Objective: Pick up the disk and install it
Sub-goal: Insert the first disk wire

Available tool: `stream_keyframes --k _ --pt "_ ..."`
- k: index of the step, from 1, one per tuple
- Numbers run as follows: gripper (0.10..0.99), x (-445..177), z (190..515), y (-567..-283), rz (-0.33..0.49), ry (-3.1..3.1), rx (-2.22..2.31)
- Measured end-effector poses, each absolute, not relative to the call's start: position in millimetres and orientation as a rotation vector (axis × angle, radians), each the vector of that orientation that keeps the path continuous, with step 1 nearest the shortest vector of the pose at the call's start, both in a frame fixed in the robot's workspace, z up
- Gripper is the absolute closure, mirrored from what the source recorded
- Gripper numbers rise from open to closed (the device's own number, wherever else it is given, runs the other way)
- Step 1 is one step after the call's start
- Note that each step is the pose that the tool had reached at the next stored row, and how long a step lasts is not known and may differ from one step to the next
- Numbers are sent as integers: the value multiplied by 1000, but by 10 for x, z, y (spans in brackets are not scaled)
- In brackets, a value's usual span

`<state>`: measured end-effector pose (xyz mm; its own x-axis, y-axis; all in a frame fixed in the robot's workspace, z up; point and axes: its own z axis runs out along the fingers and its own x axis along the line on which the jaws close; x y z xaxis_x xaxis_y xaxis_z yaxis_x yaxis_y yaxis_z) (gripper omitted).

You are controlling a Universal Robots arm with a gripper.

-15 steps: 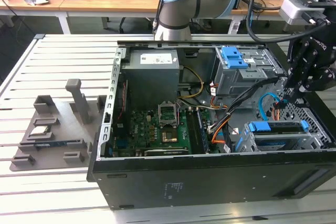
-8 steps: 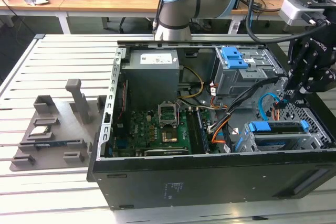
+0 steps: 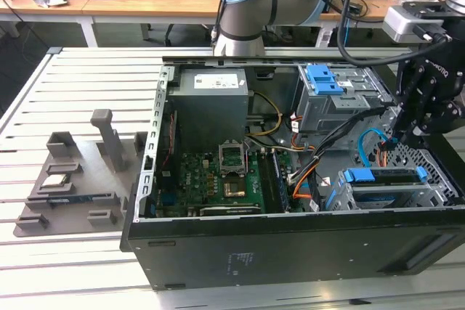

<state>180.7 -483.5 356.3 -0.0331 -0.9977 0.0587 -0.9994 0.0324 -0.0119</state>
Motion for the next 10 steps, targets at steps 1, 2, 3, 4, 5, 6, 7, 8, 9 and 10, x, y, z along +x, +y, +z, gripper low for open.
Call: stream_keyframes --k 1,2,3,4,5,6,7,8,9,10 --pt "725 1806 3563 -4835 78 -2232 2160" --pt "725 1806 3563 -4836 78 -2232 2160" --pt "725 1806 3563 -4836 78 -2232 2160" --pt "725 1805 3562 -4836 78 -2232 2160" --pt "725 1806 3562 -4836 78 -2232 2160" --pt "725 1805 3562 -4836 78 -2232 2160" --pt "741 1806 3562 -4836 78 -2232 2160" --pt "804 1806 3562 -4837 78 -2232 2160" --pt "867 1806 3563 -4837 78 -2232 2160" --pt "918 1806 3562 -4837 78 -2232 2160"
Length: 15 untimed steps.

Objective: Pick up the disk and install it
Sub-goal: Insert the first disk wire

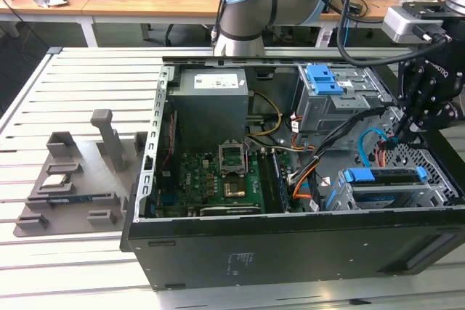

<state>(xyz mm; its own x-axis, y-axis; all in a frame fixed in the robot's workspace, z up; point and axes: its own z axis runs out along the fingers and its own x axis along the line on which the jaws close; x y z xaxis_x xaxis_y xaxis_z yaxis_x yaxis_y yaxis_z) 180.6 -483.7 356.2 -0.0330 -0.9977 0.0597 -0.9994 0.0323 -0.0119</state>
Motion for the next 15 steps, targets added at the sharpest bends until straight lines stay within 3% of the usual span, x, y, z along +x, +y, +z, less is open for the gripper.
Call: stream_keyframes --k 7,15 --pt "918 1747 3562 -4862 79 -2231 2160" --pt "918 1698 3530 -5153 94 -2224 2152"
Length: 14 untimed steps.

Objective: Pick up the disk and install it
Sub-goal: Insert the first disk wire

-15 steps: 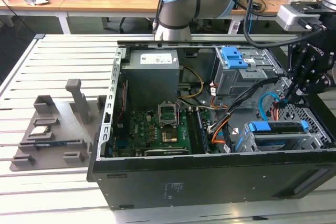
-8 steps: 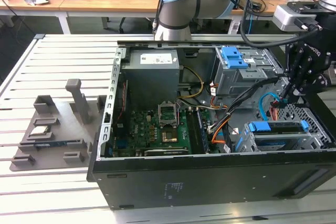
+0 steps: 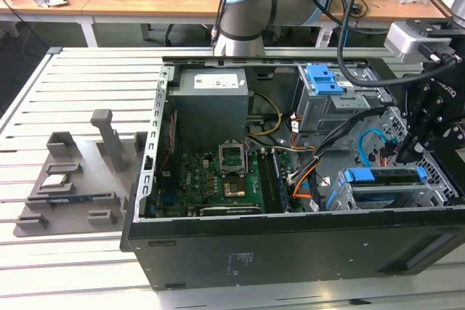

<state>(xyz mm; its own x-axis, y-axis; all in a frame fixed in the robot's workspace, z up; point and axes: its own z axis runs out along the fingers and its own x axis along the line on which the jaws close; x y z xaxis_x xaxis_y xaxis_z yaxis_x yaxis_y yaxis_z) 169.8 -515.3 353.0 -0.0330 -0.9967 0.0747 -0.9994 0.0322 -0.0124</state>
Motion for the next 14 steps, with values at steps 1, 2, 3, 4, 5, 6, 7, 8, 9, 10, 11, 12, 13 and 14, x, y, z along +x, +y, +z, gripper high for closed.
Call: stream_keyframes --k 1,2,3,4,5,6,7,8,9,10,11,12,13,14 --pt "918 1694 3523 -5159 95 -2224 2152" --pt "918 1690 3514 -5168 95 -2224 2152" --pt "918 1687 3507 -5178 95 -2224 2152" --pt "918 1684 3498 -5189 95 -2224 2152" --pt "918 1683 3492 -5197 95 -2224 2152" --pt "918 1681 3480 -5213 95 -2224 2153" --pt "918 1680 3466 -5216 95 -2224 2153" --pt "918 1679 3455 -5216 95 -2224 2152" --pt "918 1677 3448 -5216 95 -2224 2152" --pt "918 1677 3443 -5216 95 -2224 2152" --pt "918 1676 3432 -5216 95 -2224 2152" --pt "918 1672 3420 -5216 95 -2224 2152" --pt "918 1671 3412 -5216 95 -2224 2153" --pt "918 1670 3412 -5217 95 -2224 2152"
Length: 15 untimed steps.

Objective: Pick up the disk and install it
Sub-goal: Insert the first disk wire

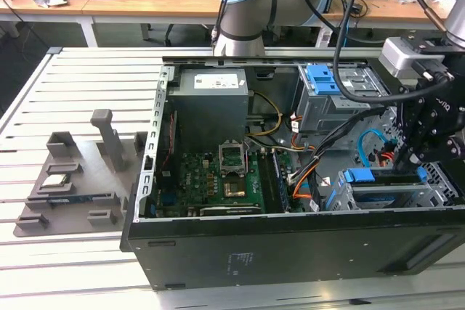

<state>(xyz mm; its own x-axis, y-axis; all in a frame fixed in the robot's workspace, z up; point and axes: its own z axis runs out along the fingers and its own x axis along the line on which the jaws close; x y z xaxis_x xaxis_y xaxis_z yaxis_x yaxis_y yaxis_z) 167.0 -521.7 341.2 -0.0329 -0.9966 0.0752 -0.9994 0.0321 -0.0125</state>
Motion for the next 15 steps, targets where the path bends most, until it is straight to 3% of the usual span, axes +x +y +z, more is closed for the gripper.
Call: stream_keyframes --k 11,13,15 --pt "918 1669 3375 -5220 95 -2224 2152" --pt "843 1669 3374 -5220 95 -2224 2152" --pt "843 1669 3389 -5220 95 -2224 2152"
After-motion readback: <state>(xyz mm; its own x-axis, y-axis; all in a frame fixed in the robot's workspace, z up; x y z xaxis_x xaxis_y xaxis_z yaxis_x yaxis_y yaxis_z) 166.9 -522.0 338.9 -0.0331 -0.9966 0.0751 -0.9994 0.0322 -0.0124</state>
